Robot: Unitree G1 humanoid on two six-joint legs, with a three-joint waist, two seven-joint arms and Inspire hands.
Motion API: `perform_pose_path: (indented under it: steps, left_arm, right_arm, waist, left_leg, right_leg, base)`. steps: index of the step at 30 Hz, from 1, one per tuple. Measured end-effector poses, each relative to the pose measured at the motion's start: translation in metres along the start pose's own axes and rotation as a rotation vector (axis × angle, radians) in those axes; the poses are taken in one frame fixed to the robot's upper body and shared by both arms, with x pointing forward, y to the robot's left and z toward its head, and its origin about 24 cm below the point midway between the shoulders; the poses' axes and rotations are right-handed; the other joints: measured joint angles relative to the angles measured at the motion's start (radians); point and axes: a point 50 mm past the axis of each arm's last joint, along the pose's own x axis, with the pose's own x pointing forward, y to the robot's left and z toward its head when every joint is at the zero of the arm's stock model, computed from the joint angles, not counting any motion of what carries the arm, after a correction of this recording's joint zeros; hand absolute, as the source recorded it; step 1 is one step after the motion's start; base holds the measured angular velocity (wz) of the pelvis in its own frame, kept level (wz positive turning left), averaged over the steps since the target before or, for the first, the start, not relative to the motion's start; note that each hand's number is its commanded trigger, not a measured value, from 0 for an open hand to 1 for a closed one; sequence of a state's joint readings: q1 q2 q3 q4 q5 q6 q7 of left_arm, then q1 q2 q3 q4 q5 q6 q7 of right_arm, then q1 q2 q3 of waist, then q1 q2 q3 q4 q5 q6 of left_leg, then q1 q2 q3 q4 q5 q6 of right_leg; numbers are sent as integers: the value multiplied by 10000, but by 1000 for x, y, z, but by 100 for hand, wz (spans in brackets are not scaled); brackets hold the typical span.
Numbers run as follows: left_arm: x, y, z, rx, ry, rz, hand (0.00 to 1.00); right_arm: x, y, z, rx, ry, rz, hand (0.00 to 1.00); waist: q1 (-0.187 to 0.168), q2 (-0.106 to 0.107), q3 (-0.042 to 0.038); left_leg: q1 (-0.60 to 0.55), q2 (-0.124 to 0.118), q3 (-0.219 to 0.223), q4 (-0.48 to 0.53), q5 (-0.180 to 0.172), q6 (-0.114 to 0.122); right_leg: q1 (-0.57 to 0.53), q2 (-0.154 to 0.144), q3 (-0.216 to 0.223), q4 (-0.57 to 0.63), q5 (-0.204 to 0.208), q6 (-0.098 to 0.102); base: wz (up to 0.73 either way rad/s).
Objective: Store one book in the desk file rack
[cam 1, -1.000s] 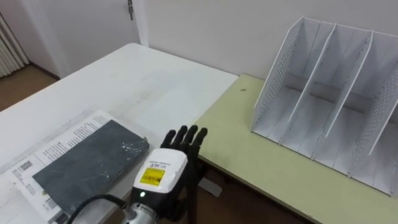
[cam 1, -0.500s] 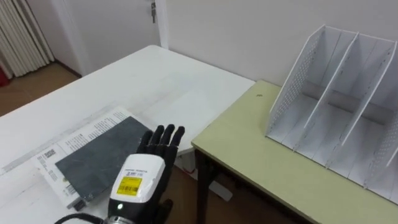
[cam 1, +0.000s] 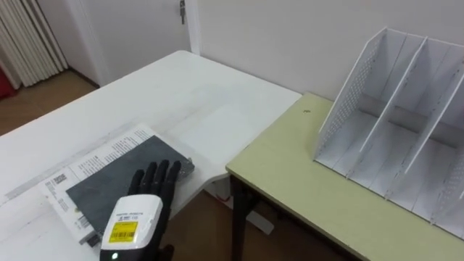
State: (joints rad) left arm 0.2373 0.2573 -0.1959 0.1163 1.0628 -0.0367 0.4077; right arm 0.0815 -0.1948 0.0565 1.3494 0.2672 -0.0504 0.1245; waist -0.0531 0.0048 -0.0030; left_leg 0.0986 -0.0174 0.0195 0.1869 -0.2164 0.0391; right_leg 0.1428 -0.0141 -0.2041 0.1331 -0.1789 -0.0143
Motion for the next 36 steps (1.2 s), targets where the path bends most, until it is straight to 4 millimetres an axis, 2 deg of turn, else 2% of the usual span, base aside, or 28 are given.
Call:
perform_pose_path:
  steps: [4,10,17,19,22,36]
  left_arm:
    - [-10,-3,-9,99,492,-212,0]
    - [-11,-2,-14,169,721,-155,0]
    - [-11,-1,-16,189,782,-116,0]
    - [-11,0,-18,216,880,-104,0]
    - [-11,0,-19,236,932,-80,0]
    - [-15,-11,-29,546,1754,-755,0]
  right_arm:
    - [-1,-2,-2,-12,151,-49,0]
    - [-1,-4,-6,-59,287,-96,0]
    - [-2,-9,-9,-1328,537,-186,0]
    - [-3,-12,-11,-1867,727,-240,0]
    - [-4,-13,-14,-2212,855,-284,0]
    - [-5,-19,-20,-3015,1828,-372,0]
  waist:
    - [63,-8,0]
    - [61,-5,1]
    - [62,-6,11]
    - [65,10,61]
    - [64,29,62]
    - [41,-24,14]
  left_leg:
    - [2,-5,-33,14,0,0]
    - [12,-12,-64,11,0,0]
    - [35,-13,-64,10,1,0]
    - [176,-20,-56,-52,0,0]
    - [181,-83,-61,-83,0,0]
    - [381,-108,7,-133,2,6]
  right_leg:
    - [2,-1,-18,-1,0,0]
    - [11,-4,-51,-56,-1,2]
    - [103,-4,-49,-96,-1,2]
    - [175,0,-36,-133,-2,4]
    - [176,1,-37,-134,-5,8]
    - [276,-14,102,2,-53,27]
  base:
    - [1]
    - [2]
    - [0]
    - [0]
    - [0]
    - [0]
